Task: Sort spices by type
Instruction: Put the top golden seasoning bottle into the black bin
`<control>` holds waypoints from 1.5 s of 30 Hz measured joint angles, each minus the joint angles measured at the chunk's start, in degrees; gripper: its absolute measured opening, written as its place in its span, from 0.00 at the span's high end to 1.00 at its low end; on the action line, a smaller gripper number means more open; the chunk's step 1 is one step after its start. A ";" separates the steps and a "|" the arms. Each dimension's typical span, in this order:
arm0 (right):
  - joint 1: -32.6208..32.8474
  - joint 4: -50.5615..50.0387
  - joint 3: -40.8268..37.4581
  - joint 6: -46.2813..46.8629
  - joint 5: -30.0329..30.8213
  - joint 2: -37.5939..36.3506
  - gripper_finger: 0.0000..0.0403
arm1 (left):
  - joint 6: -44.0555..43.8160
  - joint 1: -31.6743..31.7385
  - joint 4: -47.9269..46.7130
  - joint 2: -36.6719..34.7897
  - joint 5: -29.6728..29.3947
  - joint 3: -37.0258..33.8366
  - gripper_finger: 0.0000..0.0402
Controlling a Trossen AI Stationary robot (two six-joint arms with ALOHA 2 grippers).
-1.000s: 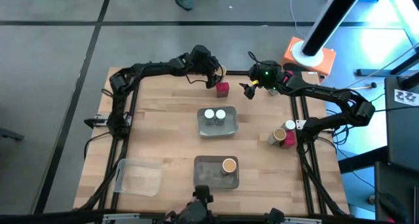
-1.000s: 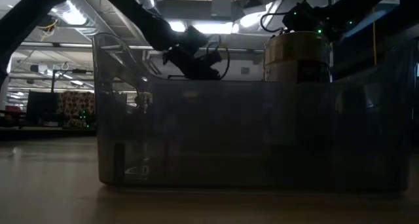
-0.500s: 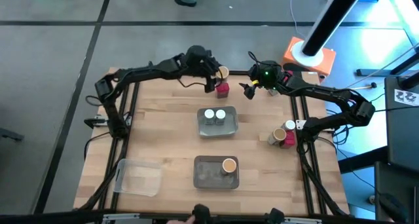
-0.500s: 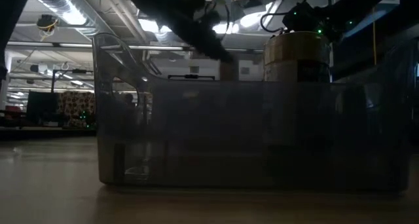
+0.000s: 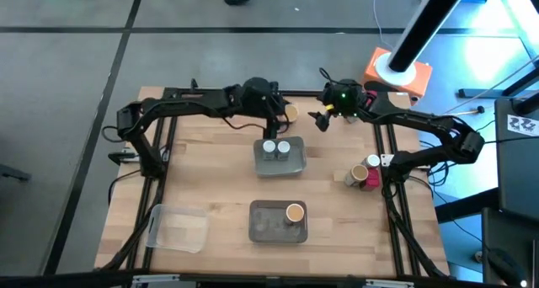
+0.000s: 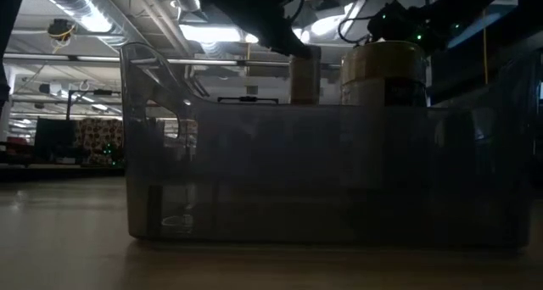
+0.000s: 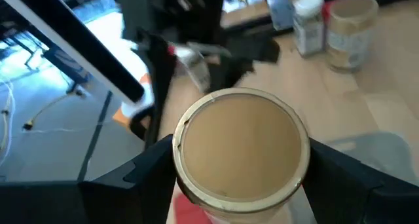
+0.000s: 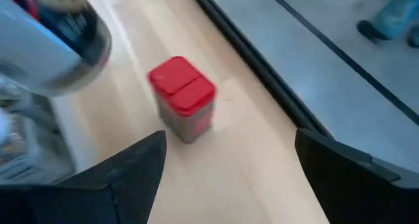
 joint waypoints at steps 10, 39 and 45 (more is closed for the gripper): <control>8.31 -6.40 0.02 0.48 4.15 -7.19 0.16 | -5.04 -8.35 -4.73 0.04 -3.54 0.00 0.36; 16.61 3.08 -1.56 1.88 3.73 -7.51 0.16 | -37.78 -37.75 -9.14 -0.35 -19.62 0.02 0.36; 16.61 7.76 -3.89 3.08 2.19 -7.48 0.16 | -45.94 -40.49 -4.50 1.01 -20.56 -2.48 0.36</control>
